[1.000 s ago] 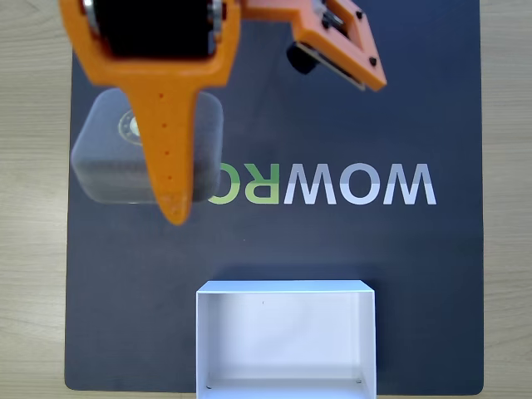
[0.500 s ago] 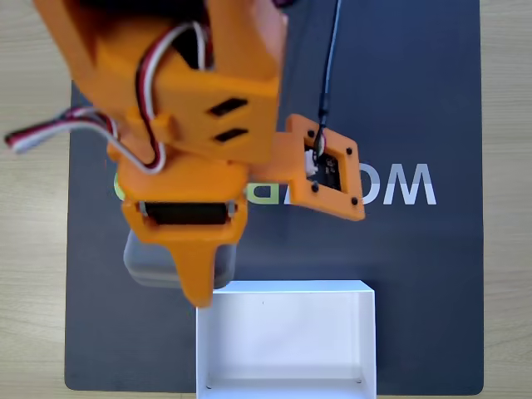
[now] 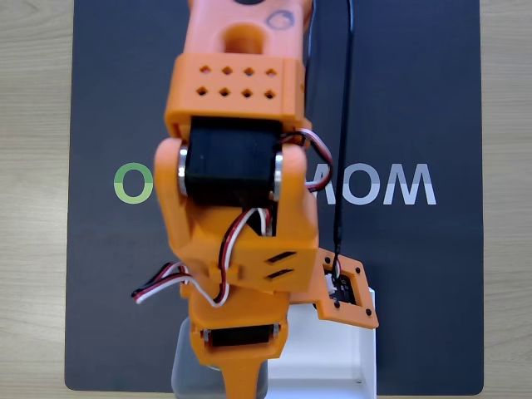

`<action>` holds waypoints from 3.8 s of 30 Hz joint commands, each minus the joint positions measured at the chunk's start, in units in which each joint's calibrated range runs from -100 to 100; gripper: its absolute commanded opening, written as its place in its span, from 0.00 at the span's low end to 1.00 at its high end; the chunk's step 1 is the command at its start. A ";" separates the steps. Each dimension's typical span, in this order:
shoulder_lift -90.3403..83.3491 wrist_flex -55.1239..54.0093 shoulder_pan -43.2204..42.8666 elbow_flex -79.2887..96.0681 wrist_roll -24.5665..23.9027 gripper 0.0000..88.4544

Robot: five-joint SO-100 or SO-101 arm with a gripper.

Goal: Grab the usb to bin

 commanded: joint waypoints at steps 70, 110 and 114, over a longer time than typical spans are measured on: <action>-20.39 -0.72 -4.59 14.71 -0.49 0.46; -93.05 25.64 -2.48 79.30 -3.43 0.02; -102.80 25.03 -2.48 90.14 -3.43 0.02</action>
